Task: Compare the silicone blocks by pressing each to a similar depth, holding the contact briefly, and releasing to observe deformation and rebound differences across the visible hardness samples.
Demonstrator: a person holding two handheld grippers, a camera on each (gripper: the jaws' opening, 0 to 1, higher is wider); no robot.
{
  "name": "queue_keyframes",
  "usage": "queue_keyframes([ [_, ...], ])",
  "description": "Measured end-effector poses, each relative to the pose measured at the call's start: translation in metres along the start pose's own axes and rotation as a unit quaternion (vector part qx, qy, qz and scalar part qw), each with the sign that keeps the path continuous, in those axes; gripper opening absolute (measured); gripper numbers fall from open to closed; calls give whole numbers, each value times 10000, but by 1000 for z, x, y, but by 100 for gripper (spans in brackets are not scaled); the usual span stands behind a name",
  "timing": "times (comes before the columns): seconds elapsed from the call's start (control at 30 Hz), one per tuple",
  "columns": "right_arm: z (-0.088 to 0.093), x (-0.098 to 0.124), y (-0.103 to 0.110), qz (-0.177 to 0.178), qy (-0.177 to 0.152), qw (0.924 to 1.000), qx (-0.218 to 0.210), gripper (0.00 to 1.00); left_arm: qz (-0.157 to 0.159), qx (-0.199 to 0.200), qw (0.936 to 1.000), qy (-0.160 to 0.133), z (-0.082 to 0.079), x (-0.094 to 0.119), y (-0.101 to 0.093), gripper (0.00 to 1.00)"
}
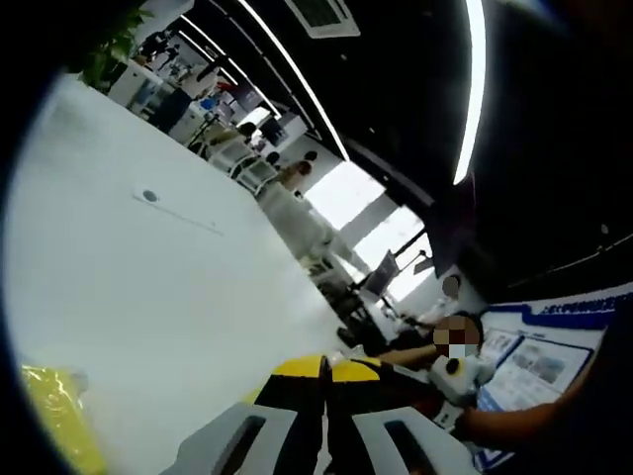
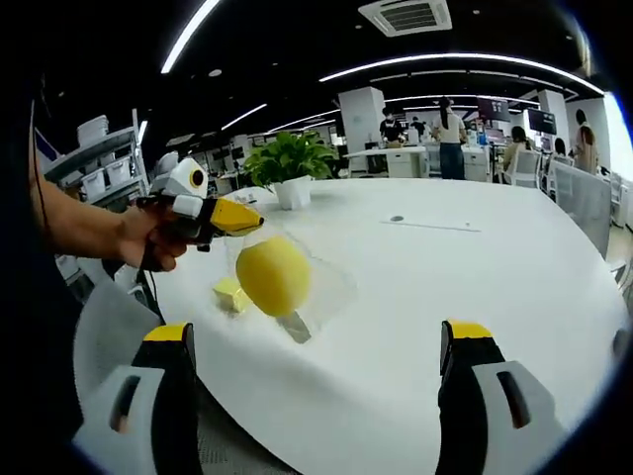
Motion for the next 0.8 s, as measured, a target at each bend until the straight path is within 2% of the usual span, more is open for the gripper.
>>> queue_keyframes([
  [0.17,0,-2,-1,-8,-45,10000,3,96,-57,228,9997,57,12,-2,5,0],
  [0.33,4,-4,-3,-37,56,10000,-66,96,-188,372,9991,55,20,-7,15,0],
  [0.43,7,-6,-5,-63,132,9999,-72,96,-268,662,9974,-66,21,-8,22,0],
  [0.57,6,-7,-6,-61,144,9998,-110,96,-437,795,9958,-154,22,-7,38,0],
  [0.67,5,-8,-5,-91,138,9998,-100,96,-532,713,9958,-212,17,-7,44,0],
  [0.77,6,-9,-6,-80,141,9998,-113,96,-612,432,9970,-217,14,-9,51,0],
  [0.8,7,-9,-6,-74,146,9998,-138,96,-626,226,9975,-241,13,-9,55,0],
])
Point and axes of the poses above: the point that each gripper's makers call its tool centre point, and the gripper's own axes: x roughly backward along the fingers, y roughly to its left, z roughly out of its underside, the point moved 9 cm from there along x, roughly backward along the fingers, and after that the axes turned 15 degrees about -y, right-handed, at the moved point
